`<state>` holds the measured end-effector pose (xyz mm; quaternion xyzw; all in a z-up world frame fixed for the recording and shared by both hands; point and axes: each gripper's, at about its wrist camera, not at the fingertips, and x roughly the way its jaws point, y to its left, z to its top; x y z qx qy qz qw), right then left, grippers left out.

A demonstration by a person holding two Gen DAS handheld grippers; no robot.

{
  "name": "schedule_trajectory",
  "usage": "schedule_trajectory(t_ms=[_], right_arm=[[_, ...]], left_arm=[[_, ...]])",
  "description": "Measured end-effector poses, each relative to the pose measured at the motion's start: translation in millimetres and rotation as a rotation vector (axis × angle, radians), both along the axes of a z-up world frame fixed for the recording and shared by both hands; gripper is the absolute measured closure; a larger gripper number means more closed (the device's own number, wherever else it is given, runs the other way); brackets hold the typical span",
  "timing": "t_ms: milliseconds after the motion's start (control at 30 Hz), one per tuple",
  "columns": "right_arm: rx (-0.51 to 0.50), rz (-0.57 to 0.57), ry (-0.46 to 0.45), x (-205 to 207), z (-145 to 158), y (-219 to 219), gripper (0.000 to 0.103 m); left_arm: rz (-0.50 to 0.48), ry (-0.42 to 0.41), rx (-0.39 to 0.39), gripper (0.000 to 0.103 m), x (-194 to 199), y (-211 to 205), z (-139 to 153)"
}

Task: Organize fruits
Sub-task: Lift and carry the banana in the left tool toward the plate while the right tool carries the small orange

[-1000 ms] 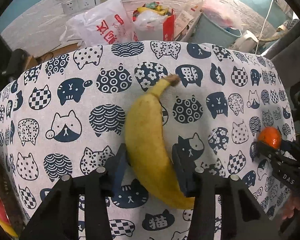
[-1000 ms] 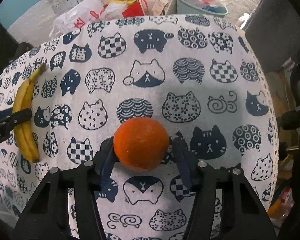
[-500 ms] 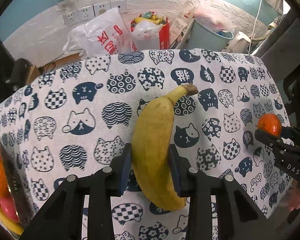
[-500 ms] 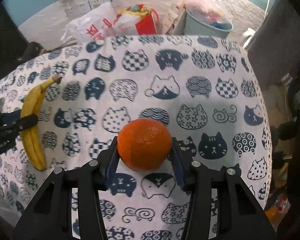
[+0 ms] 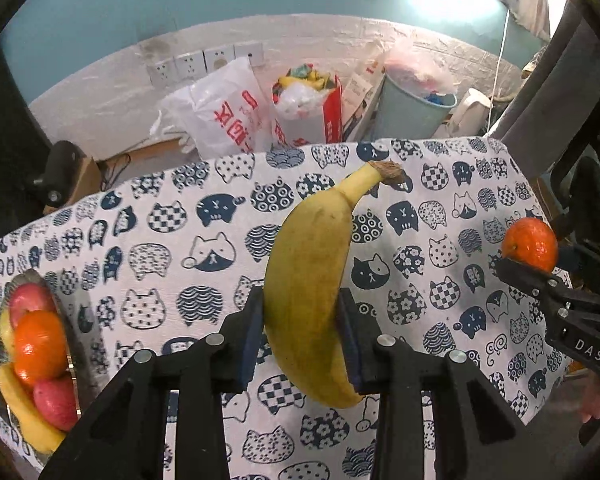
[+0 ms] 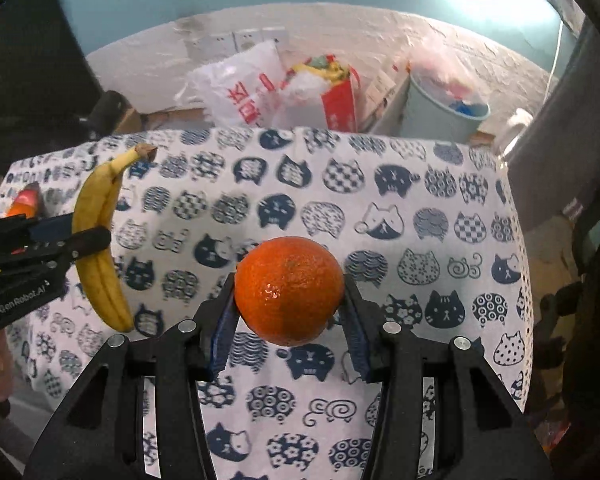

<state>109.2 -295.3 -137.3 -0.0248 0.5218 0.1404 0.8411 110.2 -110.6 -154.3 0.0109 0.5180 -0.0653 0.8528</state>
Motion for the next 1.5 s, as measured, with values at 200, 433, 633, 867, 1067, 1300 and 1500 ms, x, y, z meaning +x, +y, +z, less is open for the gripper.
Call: schedule_trajectory(t_ms=[200,433,633,867,1067,1300,1500], right_arm=[[0.017,0.032,-0.032,-7,18,13,0.057],[0.037,0.066,-0.066,-14,37,30,0.057],[0.060,0.096,-0.093,-19,54,46,0.057],[0.066,0.154,-0.110,-25,65,75,0.057],[0.078,0.202,-0.109,-29,69,102,0.057],[0.084,0.267,-0.105,-33,70,141,0.057],[0.089,0.338,-0.103,-40,73,185,0.057]], left_arm=[[0.004,-0.037,-0.005,0.067,-14,9,21],[0.020,-0.071,-0.010,0.067,-29,27,42],[0.046,-0.090,-0.018,0.067,-43,47,56],[0.090,-0.103,-0.023,0.067,-58,75,66],[0.137,-0.110,-0.032,0.067,-72,104,73],[0.206,-0.115,-0.043,0.067,-89,142,77],[0.279,-0.110,-0.063,0.067,-103,179,74]])
